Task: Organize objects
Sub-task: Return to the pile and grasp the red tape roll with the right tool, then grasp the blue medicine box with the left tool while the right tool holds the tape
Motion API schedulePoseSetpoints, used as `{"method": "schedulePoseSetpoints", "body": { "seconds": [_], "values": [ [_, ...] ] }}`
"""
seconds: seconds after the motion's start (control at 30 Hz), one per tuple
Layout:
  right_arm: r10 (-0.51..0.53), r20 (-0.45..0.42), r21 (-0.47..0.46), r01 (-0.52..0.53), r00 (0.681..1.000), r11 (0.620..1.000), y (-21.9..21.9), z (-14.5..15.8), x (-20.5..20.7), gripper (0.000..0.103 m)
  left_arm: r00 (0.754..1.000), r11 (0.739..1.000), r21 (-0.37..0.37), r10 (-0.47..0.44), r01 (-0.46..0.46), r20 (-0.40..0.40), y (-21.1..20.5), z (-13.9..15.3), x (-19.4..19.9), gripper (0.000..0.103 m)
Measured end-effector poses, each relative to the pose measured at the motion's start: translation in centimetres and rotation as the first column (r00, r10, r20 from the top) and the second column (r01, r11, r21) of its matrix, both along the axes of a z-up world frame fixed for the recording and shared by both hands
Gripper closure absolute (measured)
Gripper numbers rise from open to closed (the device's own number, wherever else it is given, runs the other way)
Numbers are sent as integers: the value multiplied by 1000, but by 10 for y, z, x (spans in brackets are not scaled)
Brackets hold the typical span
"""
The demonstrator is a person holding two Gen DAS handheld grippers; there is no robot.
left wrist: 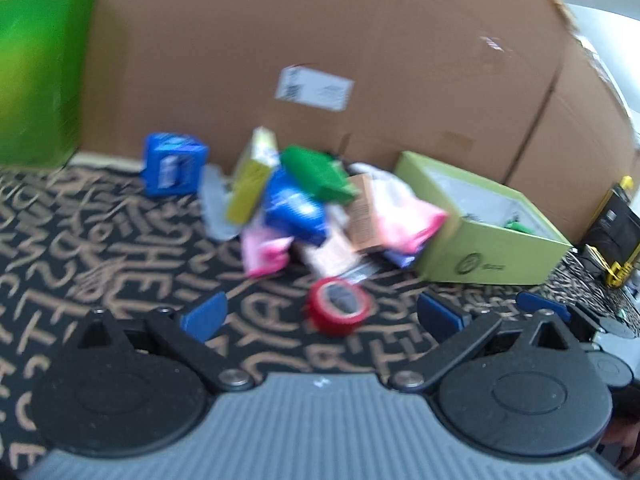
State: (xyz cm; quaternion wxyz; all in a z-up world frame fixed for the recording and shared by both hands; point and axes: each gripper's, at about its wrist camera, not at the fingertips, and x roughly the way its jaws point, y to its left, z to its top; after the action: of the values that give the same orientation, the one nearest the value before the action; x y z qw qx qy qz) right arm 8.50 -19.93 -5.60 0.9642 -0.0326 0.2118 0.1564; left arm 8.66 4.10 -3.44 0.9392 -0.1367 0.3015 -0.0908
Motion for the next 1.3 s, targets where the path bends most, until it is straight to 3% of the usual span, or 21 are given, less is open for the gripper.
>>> {"method": "schedulePoseSetpoints", "body": {
  "seconds": [0.2, 0.5, 0.6, 0.63, 0.9, 1.0, 1.07, 1.13, 1.17, 1.23, 1.3],
  "values": [
    [95, -53, -31, -97, 994, 995, 46, -11, 15, 8, 999, 999, -26, 34, -35, -19, 24, -8, -1, 0],
    [149, -99, -95, -159, 984, 983, 87, -18, 42, 26, 999, 1000, 13, -14, 14, 35, 24, 6, 14, 0],
    [152, -115, -110, -165, 982, 980, 94, -21, 52, 38, 998, 999, 40, -25, 23, 52, 20, 10, 26, 0],
    [152, -126, -112, -166, 980, 980, 94, -21, 53, 50, 998, 999, 46, -28, 25, 55, 18, 12, 30, 0],
    [137, -139, -68, -147, 981, 987, 79, -20, 41, 52, 997, 990, 131, -55, 47, 58, -9, 11, 72, 0],
    [127, -141, -61, -136, 982, 989, 74, -20, 36, 52, 996, 979, 197, -57, 44, 65, -21, 9, 88, 0],
    [118, -144, -55, -127, 983, 990, 70, -20, 33, 52, 996, 967, 252, -56, 39, 62, -29, 5, 99, 6],
    [111, -147, -46, -119, 983, 992, 67, -20, 31, 52, 997, 949, 314, -58, 39, 50, -36, 0, 108, 24],
    [108, -148, -43, -115, 983, 992, 66, -20, 30, 52, 998, 938, 344, -59, 44, 32, -40, -2, 111, 24],
    [103, -150, -38, -110, 983, 993, 63, -19, 28, 52, 997, 925, 373, -77, 68, 10, -44, -6, 111, 41],
    [102, -153, -35, -109, 983, 993, 62, -18, 26, 52, 995, 923, 375, -99, 92, -1, -44, -8, 107, 42]
  ]
}}
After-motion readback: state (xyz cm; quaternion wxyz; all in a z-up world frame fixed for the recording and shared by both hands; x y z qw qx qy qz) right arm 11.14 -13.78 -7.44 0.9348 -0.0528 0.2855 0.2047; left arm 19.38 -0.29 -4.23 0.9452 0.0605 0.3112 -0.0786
